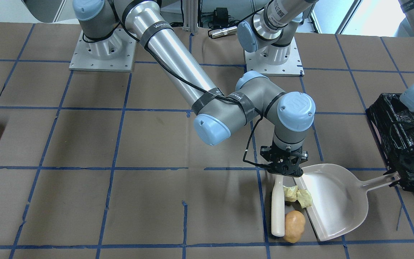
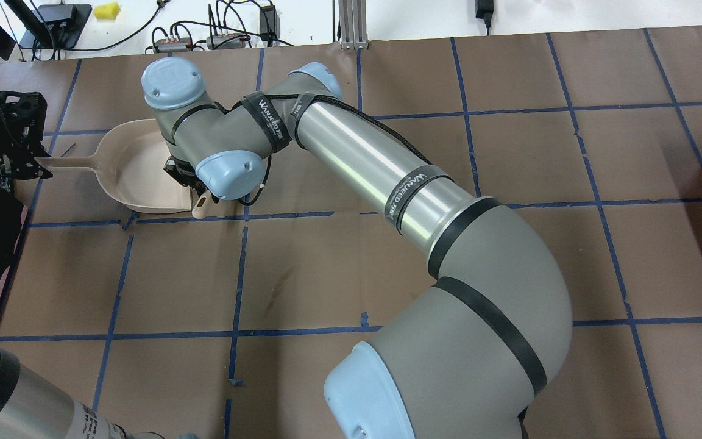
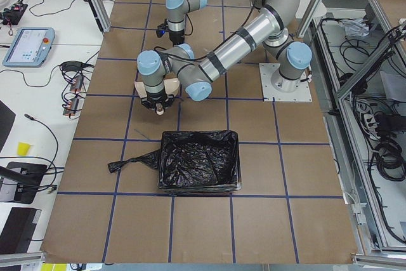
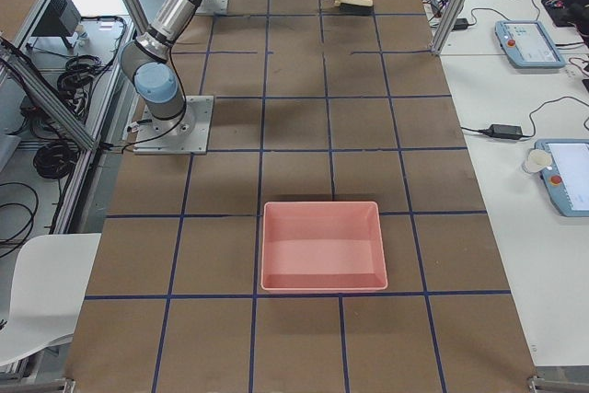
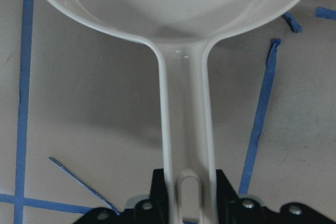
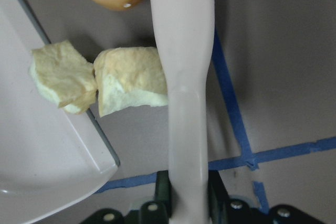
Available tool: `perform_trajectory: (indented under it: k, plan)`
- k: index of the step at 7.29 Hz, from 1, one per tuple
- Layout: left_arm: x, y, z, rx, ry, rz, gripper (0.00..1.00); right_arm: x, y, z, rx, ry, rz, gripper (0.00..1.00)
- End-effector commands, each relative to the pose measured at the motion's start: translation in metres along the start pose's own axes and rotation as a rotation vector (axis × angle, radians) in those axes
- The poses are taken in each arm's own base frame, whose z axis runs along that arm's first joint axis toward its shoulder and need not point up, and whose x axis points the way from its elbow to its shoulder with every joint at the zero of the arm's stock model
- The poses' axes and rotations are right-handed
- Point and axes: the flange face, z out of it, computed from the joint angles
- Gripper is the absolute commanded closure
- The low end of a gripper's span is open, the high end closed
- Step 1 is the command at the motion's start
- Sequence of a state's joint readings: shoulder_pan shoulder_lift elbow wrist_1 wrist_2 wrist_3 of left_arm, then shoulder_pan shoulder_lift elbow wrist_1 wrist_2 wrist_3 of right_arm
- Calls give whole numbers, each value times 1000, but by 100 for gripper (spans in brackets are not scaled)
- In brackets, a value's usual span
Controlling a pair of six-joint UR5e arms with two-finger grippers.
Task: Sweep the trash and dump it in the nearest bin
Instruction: 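Sweep the brown lump into the dustpan with the right gripper's brush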
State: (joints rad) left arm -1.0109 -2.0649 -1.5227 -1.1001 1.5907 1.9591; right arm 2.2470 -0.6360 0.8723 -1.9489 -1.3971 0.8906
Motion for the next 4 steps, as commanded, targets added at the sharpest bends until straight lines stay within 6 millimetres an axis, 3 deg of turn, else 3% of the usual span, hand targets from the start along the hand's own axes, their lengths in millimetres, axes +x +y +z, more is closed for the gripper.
perform_trajectory:
  k: [1, 4]
  plan:
    - [0, 0, 0, 1, -2, -2, 88, -25, 28, 1, 4, -66, -182, 100]
    - [1, -1, 4, 7, 4, -3, 88, -40, 46, -5, 8, -109, -376, 100]
